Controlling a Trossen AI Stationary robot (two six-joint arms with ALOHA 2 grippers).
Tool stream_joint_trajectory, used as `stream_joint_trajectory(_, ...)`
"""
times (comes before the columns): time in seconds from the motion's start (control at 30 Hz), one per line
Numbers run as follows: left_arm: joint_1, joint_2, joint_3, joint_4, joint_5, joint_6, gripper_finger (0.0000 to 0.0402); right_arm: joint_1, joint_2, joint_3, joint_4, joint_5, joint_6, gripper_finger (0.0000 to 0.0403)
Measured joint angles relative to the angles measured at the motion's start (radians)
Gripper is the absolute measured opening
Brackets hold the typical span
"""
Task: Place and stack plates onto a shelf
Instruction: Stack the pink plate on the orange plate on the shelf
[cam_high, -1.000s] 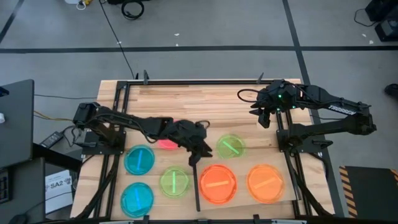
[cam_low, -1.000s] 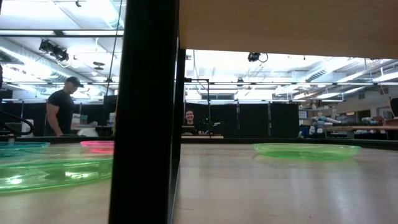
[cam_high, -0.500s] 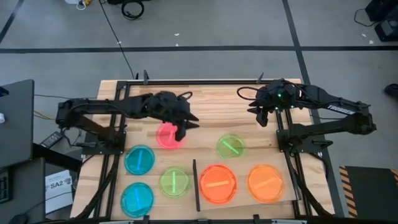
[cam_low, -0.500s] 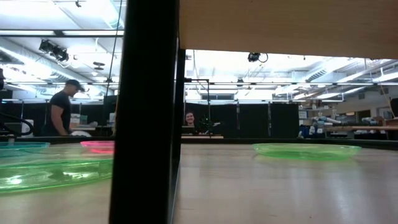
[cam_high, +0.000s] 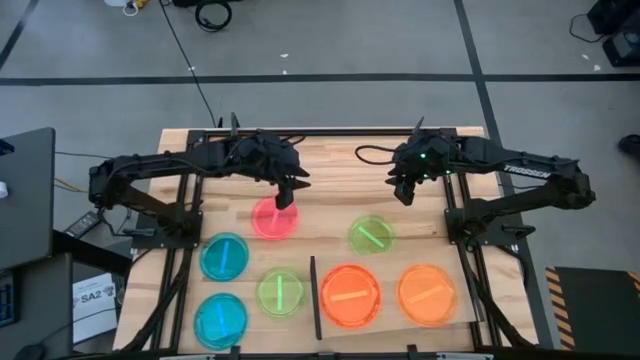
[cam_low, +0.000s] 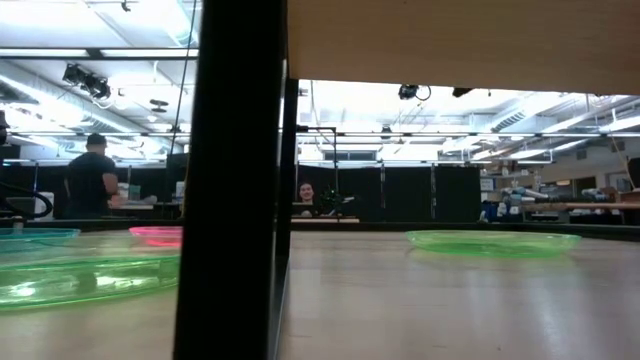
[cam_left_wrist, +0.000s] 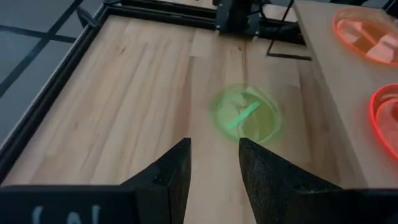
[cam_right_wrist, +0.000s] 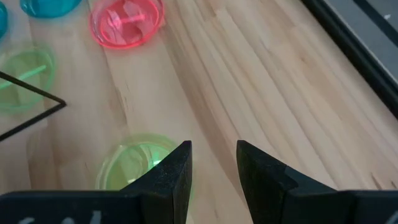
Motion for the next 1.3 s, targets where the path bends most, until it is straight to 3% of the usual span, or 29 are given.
stream_joint_trajectory(0.27, 0.063, 0.000, -0.110, 0.062, 0.057, 0.000, 0.0141, 0.000, 0.078, 0.000, 0.003, 0.000, -0.002, 0.0132)
stream_joint_trajectory(0.87, 0.250, 0.000, -0.380, 0.132, 0.059, -0.006, 0.0141, 0.000, 0.192, -0.001, 0.017, -0.052, 0.001, 0.0132)
stream_joint_trajectory(1.3, 0.301, 0.000, -0.588, 0.155, 0.059, -0.147, 0.0141, 0.000, 0.198, -0.001, 0.024, -0.053, 0.002, 0.0132)
